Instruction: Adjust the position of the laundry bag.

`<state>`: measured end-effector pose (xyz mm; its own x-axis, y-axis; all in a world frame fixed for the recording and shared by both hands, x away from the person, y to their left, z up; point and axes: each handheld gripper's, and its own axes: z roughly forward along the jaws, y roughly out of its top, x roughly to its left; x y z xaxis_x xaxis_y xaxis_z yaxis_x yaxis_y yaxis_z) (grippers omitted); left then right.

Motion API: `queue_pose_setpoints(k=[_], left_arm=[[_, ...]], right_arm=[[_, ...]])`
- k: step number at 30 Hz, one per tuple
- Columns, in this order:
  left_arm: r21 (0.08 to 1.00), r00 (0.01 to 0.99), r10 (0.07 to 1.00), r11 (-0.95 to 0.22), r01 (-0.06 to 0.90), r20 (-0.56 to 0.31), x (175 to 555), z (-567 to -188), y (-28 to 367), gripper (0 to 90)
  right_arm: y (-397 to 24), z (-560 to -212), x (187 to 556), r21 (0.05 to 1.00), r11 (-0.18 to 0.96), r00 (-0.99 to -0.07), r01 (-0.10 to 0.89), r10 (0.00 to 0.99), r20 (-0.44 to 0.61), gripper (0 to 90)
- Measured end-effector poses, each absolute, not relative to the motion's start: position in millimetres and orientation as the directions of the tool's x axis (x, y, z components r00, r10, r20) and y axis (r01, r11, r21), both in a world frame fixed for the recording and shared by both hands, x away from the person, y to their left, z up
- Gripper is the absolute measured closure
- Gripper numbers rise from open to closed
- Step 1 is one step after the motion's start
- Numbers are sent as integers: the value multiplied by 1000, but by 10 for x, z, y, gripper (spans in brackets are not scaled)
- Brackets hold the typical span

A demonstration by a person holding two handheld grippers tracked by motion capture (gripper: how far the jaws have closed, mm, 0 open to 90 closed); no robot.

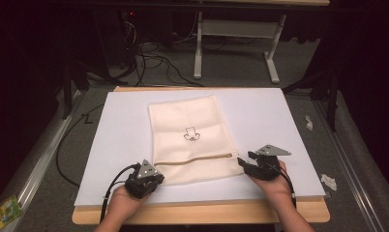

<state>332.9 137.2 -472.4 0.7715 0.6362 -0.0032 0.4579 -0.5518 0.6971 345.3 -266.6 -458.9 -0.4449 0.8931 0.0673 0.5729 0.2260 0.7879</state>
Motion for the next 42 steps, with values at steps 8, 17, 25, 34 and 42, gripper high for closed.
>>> queue_pose_setpoints(k=[8, 17, 25, 34, 42], left_arm=[[698, 770, 638, -551, 458, -2, 3328, -4729, 1367, 866], [702, 776, 630, -542, 462, -25, 3280, -4709, 1268, 867], [692, 824, 566, -592, 413, -8, 3081, -4700, 1073, 865], [691, 823, 569, -592, 414, -5, 3091, -4708, 1021, 849], [695, 823, 568, -579, 427, -32, 3093, -4683, 1069, 733]], right_arm=[[-2517, -4769, 3679, 716, 314, -466, 624, 885, 18, 779], [-2654, -4720, 3451, 706, 366, -496, 605, 868, -25, 883], [-2909, -4678, 3089, 687, 367, -477, 627, 878, -34, 879], [-2993, -4657, 2914, 687, 364, -468, 628, 883, -40, 887], [-3029, -4667, 2931, 699, 346, -467, 626, 884, -20, 809]])
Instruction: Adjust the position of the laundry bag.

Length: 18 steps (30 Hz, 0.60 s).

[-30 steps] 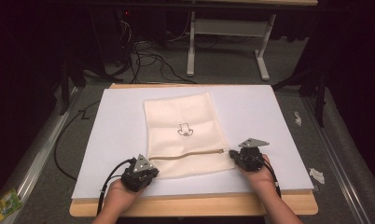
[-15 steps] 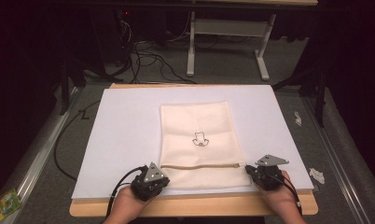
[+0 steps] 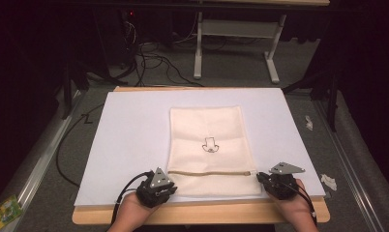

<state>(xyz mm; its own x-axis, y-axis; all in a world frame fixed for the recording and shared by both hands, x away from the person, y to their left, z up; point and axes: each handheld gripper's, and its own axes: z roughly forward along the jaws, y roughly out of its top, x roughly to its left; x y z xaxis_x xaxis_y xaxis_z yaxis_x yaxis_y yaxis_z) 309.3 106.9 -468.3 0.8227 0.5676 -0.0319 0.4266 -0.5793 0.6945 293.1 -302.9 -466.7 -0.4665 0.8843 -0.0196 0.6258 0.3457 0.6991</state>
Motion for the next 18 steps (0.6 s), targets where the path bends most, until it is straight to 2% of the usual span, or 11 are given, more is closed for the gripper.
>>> queue_pose_setpoints(k=[5, 9, 12, 15, 18], left_arm=[[737, 780, 626, -514, 439, -29, 3132, -4603, 1195, 559], [777, 734, 679, -460, 430, -5, 3157, -4586, 1288, 489], [787, 694, 720, -440, 432, 23, 3174, -4603, 1324, 380], [796, 666, 746, -406, 449, 5, 3199, -4617, 1353, 333], [808, 661, 750, -387, 445, -5, 3203, -4617, 1370, 340]], right_arm=[[-3051, -4667, 2977, 726, 277, -451, 630, 891, 51, 686], [-3057, -4638, 2994, 736, 230, -432, 636, 897, 92, 657], [-3064, -4629, 3033, 740, 202, -408, 641, 907, 105, 636], [-3048, -4659, 3094, 730, 202, -403, 653, 909, 108, 626], [-3039, -4688, 3146, 717, 213, -411, 664, 905, 112, 627]])
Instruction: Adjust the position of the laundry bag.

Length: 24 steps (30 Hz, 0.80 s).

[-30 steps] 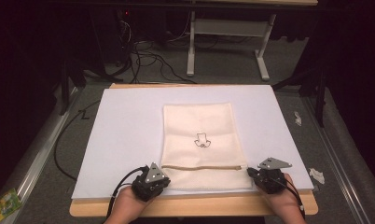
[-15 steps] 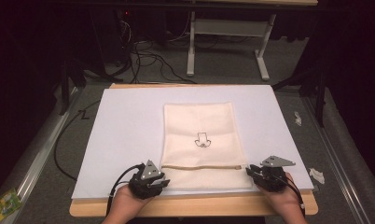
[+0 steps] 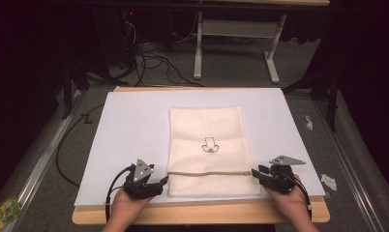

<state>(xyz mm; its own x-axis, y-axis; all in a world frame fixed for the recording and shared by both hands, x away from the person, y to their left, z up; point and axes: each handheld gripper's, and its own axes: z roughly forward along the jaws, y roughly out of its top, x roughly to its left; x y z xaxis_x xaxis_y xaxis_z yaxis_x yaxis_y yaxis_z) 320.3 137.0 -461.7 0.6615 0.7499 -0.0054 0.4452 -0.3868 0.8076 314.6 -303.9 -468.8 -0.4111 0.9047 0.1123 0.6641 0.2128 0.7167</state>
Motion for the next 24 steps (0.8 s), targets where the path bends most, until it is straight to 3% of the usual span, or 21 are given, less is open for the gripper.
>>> queue_pose_setpoints(k=[6, 13, 24], left_arm=[[819, 661, 750, -372, 437, -12, 3197, -4621, 1386, 364], [820, 647, 762, -345, 457, -40, 3206, -4624, 1393, 371], [812, 654, 756, -369, 452, -21, 3195, -4623, 1350, 367]], right_arm=[[-3084, -4743, 3191, 697, 193, -415, 691, 895, 164, 621], [-3076, -4740, 3191, 688, 213, -436, 694, 885, 165, 679], [-3078, -4744, 3196, 689, 232, -455, 686, 876, 159, 687]])
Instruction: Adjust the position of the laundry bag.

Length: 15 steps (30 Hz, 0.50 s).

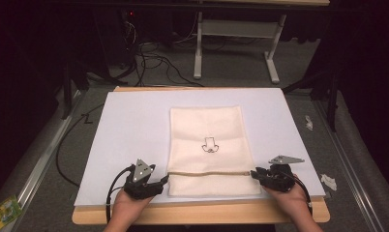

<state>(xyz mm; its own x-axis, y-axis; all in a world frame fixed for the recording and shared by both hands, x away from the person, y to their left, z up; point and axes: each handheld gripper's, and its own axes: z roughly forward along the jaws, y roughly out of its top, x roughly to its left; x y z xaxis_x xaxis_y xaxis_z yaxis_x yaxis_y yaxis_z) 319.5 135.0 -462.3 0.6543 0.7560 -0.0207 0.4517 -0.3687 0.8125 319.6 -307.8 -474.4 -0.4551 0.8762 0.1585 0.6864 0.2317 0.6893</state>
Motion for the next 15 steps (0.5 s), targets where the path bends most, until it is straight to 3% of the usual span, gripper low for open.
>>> queue_pose_setpoints(k=[9, 15], left_arm=[[823, 657, 752, -339, 456, -54, 3227, -4626, 1378, 364], [830, 661, 746, -319, 457, -78, 3227, -4587, 1382, 362]], right_arm=[[-3047, -4727, 3194, 675, 238, -459, 698, 873, 167, 808], [-3016, -4683, 3154, 687, 270, -474, 674, 872, 122, 842]])
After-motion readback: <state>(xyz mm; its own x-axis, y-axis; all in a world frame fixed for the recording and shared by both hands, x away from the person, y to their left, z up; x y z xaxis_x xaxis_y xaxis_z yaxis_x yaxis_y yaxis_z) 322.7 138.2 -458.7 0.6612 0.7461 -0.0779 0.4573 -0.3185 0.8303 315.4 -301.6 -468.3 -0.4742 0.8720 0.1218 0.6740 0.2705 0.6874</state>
